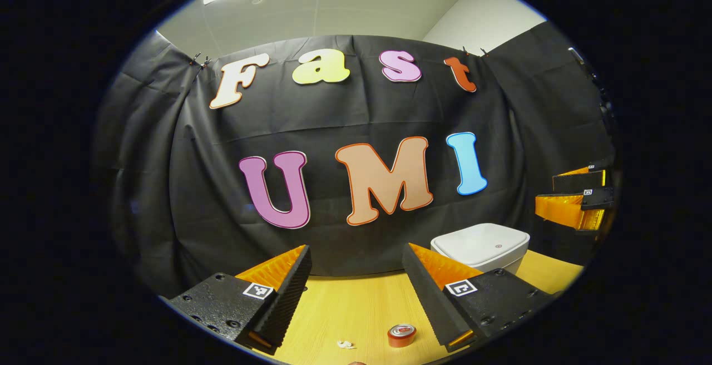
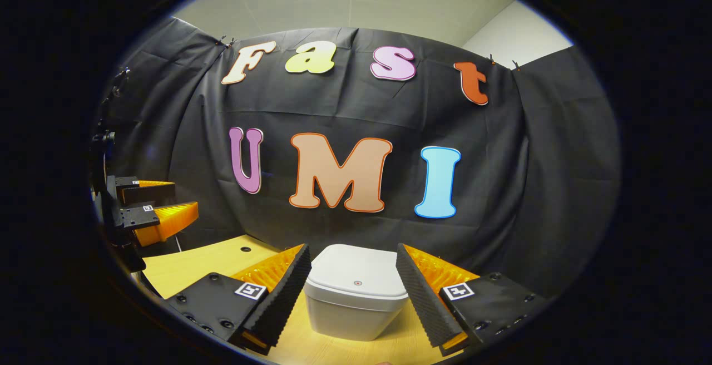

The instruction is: Press the lid of the desktop garbage bin to open it, pick up the crumpled paper on the desktop and throw it into the bin, then pick up the pop can on the desktop and drop it into the bin, and finally close the garbage bin lid.

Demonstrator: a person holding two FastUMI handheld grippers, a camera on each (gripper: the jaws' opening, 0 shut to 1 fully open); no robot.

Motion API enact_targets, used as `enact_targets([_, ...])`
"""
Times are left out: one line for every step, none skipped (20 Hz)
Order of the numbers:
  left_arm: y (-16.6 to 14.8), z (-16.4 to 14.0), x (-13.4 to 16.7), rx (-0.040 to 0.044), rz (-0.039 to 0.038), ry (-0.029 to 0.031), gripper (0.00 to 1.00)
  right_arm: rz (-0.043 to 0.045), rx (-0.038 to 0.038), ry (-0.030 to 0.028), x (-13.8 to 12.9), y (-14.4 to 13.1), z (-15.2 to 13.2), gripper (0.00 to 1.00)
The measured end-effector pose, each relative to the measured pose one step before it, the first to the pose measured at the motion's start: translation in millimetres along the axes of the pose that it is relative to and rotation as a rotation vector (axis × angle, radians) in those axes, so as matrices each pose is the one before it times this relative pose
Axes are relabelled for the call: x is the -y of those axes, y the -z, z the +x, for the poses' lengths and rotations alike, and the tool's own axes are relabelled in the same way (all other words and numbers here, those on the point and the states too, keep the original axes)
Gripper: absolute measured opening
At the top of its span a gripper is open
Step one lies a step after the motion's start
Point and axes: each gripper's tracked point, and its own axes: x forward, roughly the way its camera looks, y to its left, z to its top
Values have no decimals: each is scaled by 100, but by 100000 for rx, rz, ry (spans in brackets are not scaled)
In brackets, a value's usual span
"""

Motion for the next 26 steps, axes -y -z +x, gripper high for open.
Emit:
enact_targets([17, -26, -128, -51, -169, -270, 96, -108, 38, -313, -58, 50, 16, 99])
enact_targets([-20, -50, -34, -305, -11, -217, 92, 58, 35, -253, 4, -93, 83, 100])
enact_targets([97, -109, -31, 168, 53, -217, 96, 49, 114, -365, -46, 9, 67, 99])
enact_targets([-142, -16, -150, -230, -97, -409, 100, -54, -118, -225, 28, -24, 209, 99])
enact_targets([70, -80, 87, -89, 151, -112, 100, -11, -276, -412, 4, 81, 153, 100])
enact_targets([-56, -126, 32, 67, 28, -435, 96, -131, -84, -183, 37, -46, 243, 100])
enact_targets([36, -101, -28, -127, 172, -307, 100, -89, -120, -418, 39, -12, 159, 100])
enact_targets([21, -50, -17, -238, 244, -675, 100, -96, -131, -349, -28, -183, 213, 100])
enact_targets([-2, -112, -2, -254, 267, -411, 100, 126, 54, -739, -63, 30, 161, 100])
enact_targets([-4, -79, 64, -201, 127, -509, 100, -115, -369, -220, -27, -45, 301, 100])
enact_targets([116, -251, 88, -380, 109, -486, 100, 184, -535, -186, 243, 149, 340, 96])
enact_targets([-94, -197, -30, -120, -37, -678, 100, 400, -861, -1164, -133, 57, 406, 89])
enact_targets([-30, -112, -42, -24, 0, -695, 100, 330, -1176, 513, 284, 297, 180, 88])
enact_targets([-106, -85, -1, -287, 73, -918, 100, 961, -860, -1971, -31, 83, 209, 76])
enact_targets([146, -256, 46, -259, 63, -837, 96, 675, -596, -114, 5, -14, 460, 75])
enact_targets([31, -158, -12, -439, 14, -933, 96, 699, -699, -1226, 88, -188, 464, 65])
enact_targets([47, -263, 60, -266, 132, -869, 100, -134, -449, 396, 274, -86, 205, 65])
enact_targets([-31, -186, 33, -223, 168, -1134, 96, -61, -518, 954, 769, 1, 479, 54])
enact_targets([43, -198, 66, -329, 163, -941, 100, 662, -658, 107, 407, 143, 502, 42])
enact_targets([-55, -191, 98, -87, 185, -1134, 100, 1150, -800, 352, 415, -13, 262, 25])
enact_targets([36, -253, 121, -218, 133, -1057, 96, 881, -399, 176, 425, -51, 506, 25])
enact_targets([-4, -218, 33, -307, 113, -1194, 100, 475, -974, -167, 384, 107, 263, 14])
enact_targets([80, -304, 158, -129, 40, -1104, 100, 696, -1503, -793, 302, 316, 449, 9])
enact_targets([76, -342, 68, -263, 25, -1310, 96, 670, -1423, -1927, -95, 183, 337, 4])
enact_targets([88, -250, -5, -364, -48, -1246, 96, 375, -1527, -1155, 16, 355, 231, 3])
enact_targets([112, -187, 2, -424, -78, -1257, 100, 528, -1416, -1376, 27, 82, 188, 4])
